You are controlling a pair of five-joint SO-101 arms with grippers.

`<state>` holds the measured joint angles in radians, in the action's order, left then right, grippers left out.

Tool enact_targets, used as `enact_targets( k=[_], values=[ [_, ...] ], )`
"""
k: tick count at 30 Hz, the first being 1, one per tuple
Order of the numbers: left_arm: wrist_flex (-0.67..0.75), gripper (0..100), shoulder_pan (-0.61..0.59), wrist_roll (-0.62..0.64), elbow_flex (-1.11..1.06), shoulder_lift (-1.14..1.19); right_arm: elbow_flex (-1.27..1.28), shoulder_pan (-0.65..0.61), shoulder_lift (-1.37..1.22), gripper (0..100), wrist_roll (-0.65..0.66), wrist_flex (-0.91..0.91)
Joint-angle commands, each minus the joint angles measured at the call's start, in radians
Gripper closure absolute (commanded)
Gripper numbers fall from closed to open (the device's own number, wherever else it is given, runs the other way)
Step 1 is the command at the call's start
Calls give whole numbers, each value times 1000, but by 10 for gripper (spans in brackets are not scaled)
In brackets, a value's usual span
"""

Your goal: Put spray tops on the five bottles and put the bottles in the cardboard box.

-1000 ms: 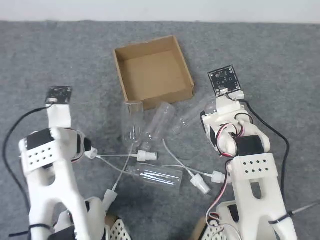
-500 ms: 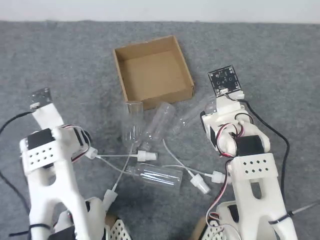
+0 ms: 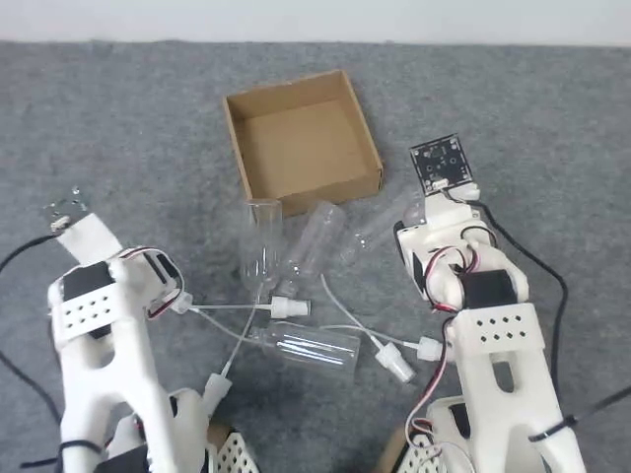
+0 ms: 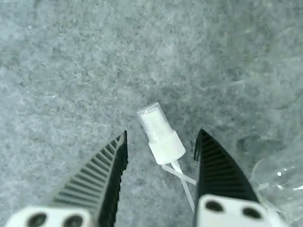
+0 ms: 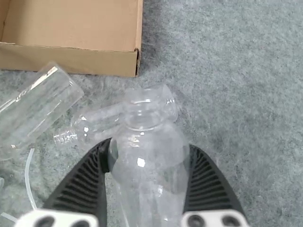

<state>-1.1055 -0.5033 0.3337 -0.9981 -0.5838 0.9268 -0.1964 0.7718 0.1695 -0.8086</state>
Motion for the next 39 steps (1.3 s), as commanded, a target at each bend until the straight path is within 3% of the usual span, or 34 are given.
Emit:
enact_targets(
  k=[1,15,19,26,34,39],
  values=[
    [29,788,5,11,16,3,-18,10,38,967,17,22],
    [31,823,57,9,31,3,-18,10,38,967,17,22],
    [-44,823,55,11,107,6,-18,10,38,967,17,21],
    [-206,824,54,12,326,250,-18,12,38,967,17,22],
    [-206,825,51,14,364,397,-18,13,38,967,17,25],
    [-193,822,18,92,363,407,-18,12,38,967,17,27]
  ],
)
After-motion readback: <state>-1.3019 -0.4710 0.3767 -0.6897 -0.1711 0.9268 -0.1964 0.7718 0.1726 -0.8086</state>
